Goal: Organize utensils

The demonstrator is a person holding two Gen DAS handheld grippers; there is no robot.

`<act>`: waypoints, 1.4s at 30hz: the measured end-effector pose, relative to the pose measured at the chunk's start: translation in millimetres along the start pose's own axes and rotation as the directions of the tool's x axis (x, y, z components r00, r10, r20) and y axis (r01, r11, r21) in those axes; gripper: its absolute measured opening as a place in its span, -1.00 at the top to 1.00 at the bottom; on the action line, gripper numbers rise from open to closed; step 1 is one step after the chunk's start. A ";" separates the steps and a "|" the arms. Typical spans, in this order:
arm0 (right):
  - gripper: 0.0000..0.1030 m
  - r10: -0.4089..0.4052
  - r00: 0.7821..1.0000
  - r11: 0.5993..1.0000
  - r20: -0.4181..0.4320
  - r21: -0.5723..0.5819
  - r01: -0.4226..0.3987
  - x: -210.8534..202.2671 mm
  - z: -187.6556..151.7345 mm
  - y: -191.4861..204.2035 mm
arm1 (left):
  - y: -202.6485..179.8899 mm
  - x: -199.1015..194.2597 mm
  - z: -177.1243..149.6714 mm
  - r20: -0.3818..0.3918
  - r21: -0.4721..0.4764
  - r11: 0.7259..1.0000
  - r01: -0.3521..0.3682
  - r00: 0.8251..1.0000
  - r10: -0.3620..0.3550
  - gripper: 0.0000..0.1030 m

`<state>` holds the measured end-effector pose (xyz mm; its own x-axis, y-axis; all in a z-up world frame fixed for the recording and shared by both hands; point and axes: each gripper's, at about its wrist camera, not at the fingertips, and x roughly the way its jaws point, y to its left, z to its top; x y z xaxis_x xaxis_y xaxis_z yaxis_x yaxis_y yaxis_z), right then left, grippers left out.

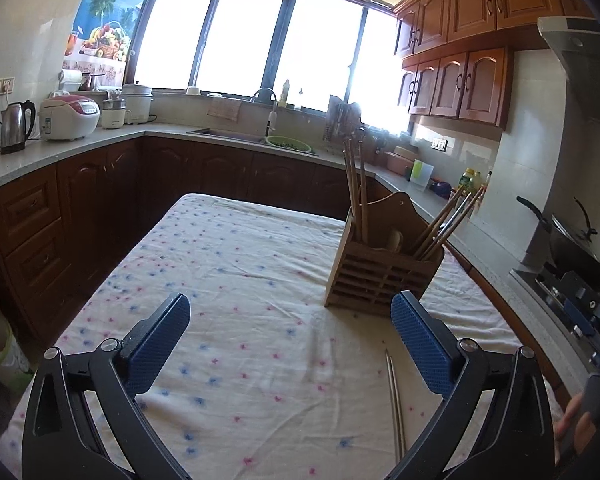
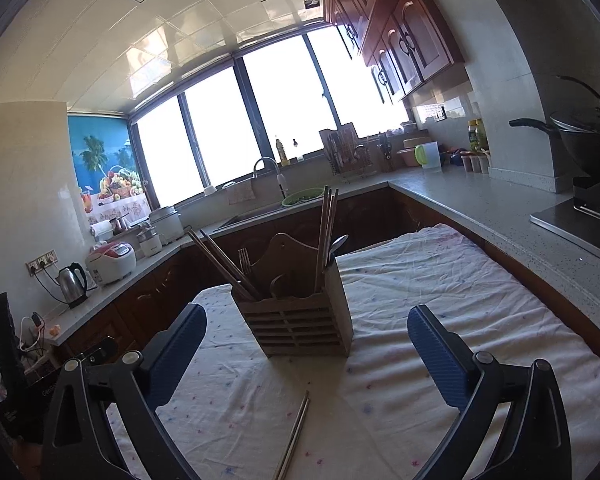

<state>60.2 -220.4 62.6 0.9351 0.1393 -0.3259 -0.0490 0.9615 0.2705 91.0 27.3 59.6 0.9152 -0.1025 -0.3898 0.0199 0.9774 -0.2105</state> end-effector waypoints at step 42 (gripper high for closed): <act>-1.00 -0.071 0.997 0.974 0.001 -0.216 0.070 -64.0 -96.1 7.2 | -33.2 -51.2 -96.4 0.011 0.245 0.967 -0.073 0.997 0.072 -1.00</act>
<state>-33.7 -199.7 -1.7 0.9365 0.0704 -0.3436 -0.0583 0.9973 0.0452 4.6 -17.7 0.2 0.9187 -0.0295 -0.3939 0.0512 0.9977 0.0447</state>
